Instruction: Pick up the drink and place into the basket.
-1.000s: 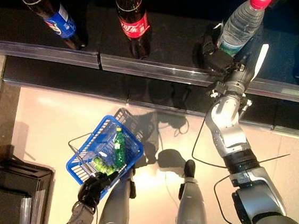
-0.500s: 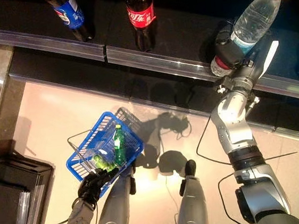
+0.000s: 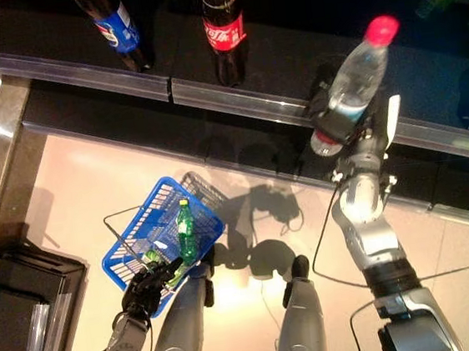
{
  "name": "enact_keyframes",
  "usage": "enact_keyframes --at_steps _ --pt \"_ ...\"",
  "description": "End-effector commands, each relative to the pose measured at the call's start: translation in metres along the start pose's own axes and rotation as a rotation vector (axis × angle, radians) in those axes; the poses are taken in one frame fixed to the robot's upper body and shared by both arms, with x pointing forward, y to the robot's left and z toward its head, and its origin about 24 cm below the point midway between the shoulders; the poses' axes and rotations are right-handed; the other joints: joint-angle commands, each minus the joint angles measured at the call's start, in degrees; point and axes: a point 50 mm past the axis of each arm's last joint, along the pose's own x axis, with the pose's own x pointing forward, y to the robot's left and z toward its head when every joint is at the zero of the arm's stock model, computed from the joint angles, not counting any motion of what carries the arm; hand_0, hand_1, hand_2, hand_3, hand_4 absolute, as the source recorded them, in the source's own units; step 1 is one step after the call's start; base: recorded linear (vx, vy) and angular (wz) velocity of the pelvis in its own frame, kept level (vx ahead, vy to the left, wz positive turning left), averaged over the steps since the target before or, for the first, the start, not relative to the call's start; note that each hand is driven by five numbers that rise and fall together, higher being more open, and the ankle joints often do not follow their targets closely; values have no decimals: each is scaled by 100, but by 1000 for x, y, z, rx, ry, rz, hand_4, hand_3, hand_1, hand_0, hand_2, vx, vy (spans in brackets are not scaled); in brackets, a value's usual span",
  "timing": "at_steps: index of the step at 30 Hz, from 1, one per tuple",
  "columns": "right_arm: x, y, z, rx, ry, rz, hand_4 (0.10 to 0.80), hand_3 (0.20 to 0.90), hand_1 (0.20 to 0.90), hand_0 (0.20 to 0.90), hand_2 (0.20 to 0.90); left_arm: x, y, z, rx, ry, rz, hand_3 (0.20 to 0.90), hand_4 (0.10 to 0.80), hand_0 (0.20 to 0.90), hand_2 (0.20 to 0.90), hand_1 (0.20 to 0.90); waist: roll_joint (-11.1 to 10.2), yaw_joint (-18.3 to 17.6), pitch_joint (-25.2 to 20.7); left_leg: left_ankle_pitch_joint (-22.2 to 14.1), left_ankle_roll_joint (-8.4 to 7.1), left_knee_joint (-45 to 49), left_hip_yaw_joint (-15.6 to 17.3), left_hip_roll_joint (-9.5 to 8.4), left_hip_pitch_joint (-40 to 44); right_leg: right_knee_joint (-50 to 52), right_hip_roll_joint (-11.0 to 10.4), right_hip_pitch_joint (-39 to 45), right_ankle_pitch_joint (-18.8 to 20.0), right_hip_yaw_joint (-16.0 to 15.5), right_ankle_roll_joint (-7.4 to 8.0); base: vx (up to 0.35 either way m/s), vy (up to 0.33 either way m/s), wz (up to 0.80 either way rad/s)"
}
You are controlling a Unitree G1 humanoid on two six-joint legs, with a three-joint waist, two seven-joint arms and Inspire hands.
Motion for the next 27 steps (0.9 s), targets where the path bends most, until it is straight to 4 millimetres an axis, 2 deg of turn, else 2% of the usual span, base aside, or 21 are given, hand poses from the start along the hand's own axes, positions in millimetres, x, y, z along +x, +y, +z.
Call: enact_keyframes --at_steps 1,4,11,21,27 --pt "-3 19 121 109 -577 212 100 200 300 300 300 -16 -32 91 6 -424 -303 200 100 300 300 300 19 -6 -394 -737 -32 588 -277 123 559 192 272 280 5 -209 -705 50 -23 3" --pt "-19 33 114 157 -550 328 100 200 300 300 300 -31 -48 103 38 -467 -437 200 100 300 300 300 -47 94 -460 -773 -41 540 -331 156 734 161 293 513 -36 -260 -710 56 -68 3" --pt "-41 59 110 286 -505 518 100 200 300 300 300 -56 -83 115 137 -483 -684 200 100 300 300 300 -160 362 -511 -717 -19 340 -457 145 974 -100 363 946 -15 -405 -675 20 -78 8" --pt "-45 94 92 363 -361 563 100 200 300 300 300 -84 -128 125 228 -493 -983 200 100 300 300 300 -143 707 -550 -537 -6 -64 -666 53 1153 -588 388 1359 102 -670 -585 6 -43 22" --pt "-43 123 75 412 -231 603 100 200 300 300 300 -100 -157 133 279 -530 -1165 200 100 300 300 300 -112 917 -539 -422 -7 -232 -869 -2 1154 -741 373 1474 149 -858 -547 -13 -43 19"
